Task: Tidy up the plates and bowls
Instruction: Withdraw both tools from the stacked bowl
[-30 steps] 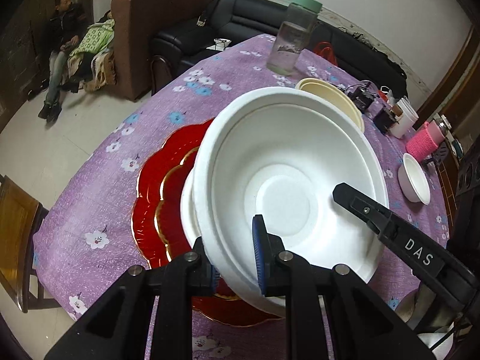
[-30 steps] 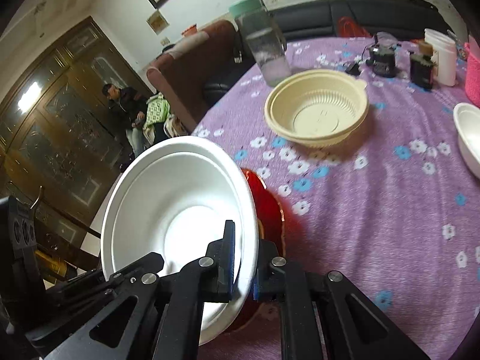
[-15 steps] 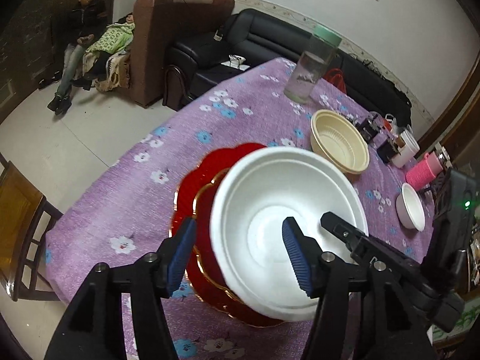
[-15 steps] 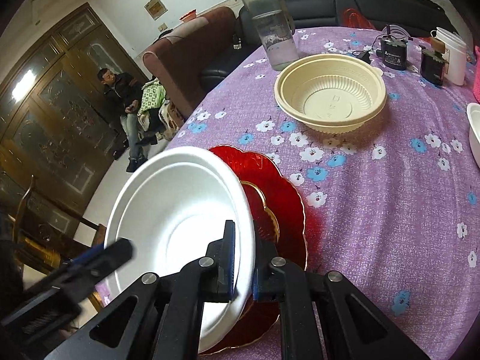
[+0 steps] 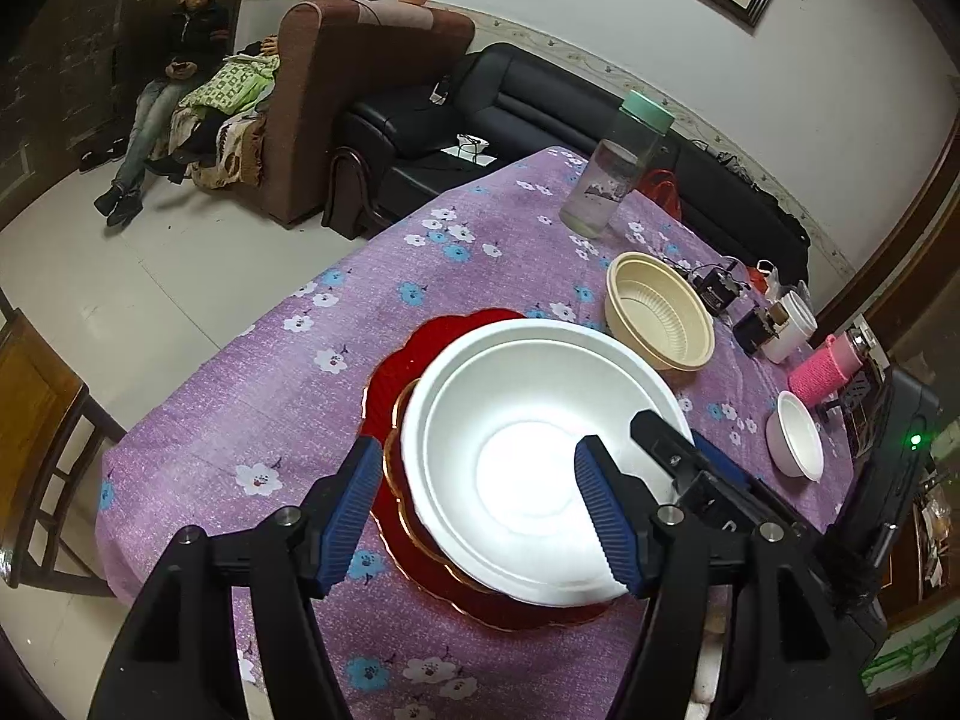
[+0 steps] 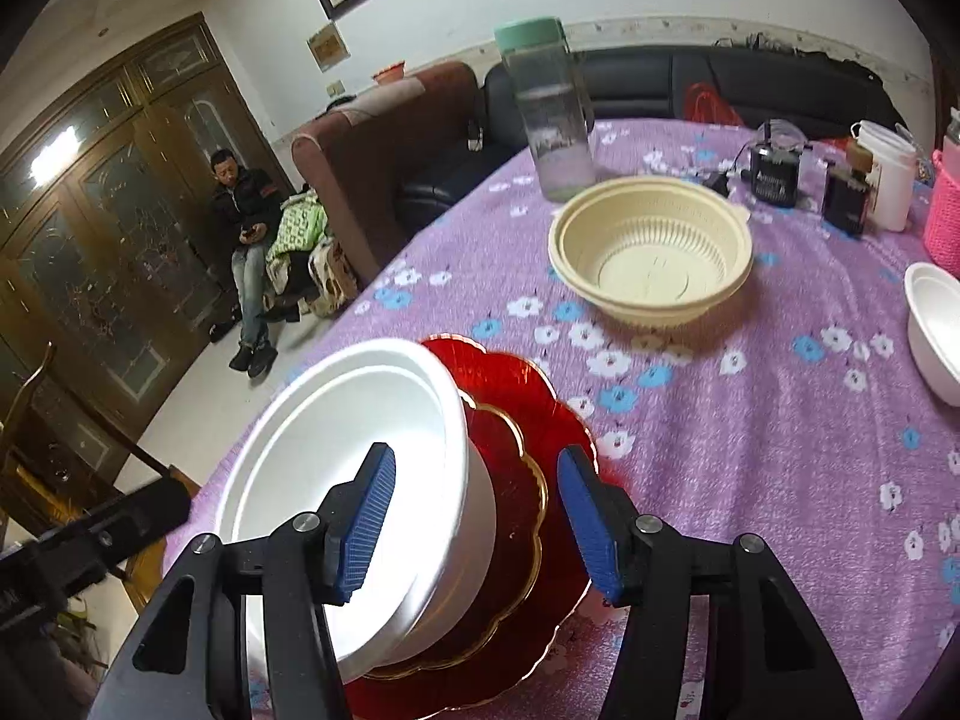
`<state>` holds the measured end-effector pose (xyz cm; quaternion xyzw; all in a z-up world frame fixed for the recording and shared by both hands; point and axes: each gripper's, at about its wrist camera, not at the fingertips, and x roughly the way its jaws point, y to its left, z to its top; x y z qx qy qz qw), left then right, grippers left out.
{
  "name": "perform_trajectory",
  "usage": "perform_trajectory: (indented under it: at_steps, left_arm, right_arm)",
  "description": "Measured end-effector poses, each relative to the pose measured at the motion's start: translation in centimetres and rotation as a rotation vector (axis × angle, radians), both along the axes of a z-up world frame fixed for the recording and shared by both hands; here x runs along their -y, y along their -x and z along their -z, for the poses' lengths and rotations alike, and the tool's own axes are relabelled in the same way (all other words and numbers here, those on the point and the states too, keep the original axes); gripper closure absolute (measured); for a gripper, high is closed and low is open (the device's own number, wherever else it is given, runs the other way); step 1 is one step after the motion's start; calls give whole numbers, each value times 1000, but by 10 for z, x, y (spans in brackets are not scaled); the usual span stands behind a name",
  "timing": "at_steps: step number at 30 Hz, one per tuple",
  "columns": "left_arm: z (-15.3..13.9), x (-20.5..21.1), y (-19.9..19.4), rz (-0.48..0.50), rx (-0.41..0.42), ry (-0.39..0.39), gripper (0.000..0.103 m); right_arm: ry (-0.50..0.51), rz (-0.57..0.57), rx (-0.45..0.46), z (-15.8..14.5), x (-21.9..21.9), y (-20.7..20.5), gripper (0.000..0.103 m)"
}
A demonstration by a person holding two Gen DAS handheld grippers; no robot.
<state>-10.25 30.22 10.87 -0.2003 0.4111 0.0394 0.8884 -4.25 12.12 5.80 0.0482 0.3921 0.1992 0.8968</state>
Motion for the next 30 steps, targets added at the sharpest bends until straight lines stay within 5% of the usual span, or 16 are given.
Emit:
perform_trajectory:
  at_steps: [10, 13, 16, 30]
  left_arm:
    - [-8, 40, 5, 73, 32, -104, 32]
    - [-15, 70, 9, 57, 51, -285, 16]
    - [-21, 97, 14, 75, 86, -428, 14]
    - [-25, 146, 25, 181, 112, -458, 14]
  right_arm:
    - [-45, 81, 68, -24, 53, 29, 39]
    - [-71, 110, 58, -23, 71, 37, 39]
    - [-118, 140, 47, -20, 89, 43, 39]
    - [-139, 203, 77, -23, 128, 60, 36]
